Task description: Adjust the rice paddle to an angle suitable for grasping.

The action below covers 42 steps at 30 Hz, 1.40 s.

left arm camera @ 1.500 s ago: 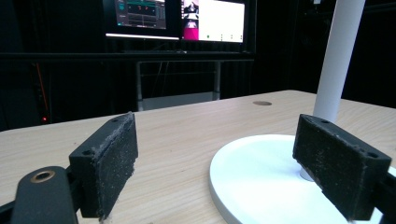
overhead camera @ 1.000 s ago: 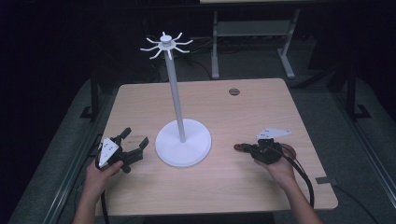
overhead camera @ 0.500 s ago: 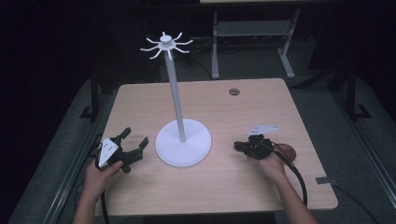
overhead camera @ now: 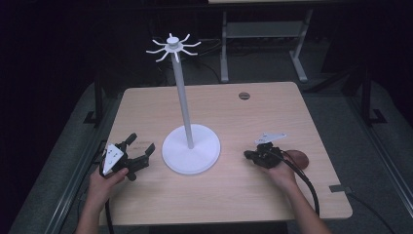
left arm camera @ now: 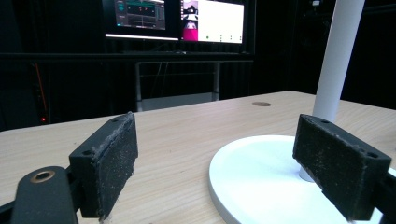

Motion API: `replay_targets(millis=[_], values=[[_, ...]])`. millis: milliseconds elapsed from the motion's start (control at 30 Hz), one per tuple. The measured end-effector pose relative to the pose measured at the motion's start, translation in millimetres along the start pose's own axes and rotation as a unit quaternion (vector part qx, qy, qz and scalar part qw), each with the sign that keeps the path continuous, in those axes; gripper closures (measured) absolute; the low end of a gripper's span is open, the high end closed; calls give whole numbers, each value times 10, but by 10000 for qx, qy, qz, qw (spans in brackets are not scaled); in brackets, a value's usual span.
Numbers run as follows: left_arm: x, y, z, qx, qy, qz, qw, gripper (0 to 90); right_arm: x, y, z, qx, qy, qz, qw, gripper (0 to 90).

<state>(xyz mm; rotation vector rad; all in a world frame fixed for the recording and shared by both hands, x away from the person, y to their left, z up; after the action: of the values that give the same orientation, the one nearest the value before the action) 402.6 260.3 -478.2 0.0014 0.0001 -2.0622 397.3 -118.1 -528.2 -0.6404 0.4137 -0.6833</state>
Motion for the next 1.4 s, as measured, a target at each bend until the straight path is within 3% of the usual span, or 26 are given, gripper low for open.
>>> replay_targets(millis=[567,1100,1400], values=[[-3,0,0,-2,-5,-3,10000,134,107,-9,-46,-34,198,-140,9997,898],[3,1,0,-3,2,-10,10000,134,283,-69,-77,1,522,-459,9976,898],[2,1,0,-2,1,-10,10000,134,426,-103,-115,-25,734,-780,9942,898]])
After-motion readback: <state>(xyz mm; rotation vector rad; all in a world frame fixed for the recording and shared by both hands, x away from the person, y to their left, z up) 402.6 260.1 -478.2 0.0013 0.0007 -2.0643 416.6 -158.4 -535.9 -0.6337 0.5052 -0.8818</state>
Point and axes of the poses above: each handheld gripper's, and its own axes: y roughly forward along the jaws, z roughly out of its top, x roughly to its right, the point moved 9 cm from there along y, roughly forward along the jaws, and after that the axes turned 3 degrees about z, right-handed, at the moved point
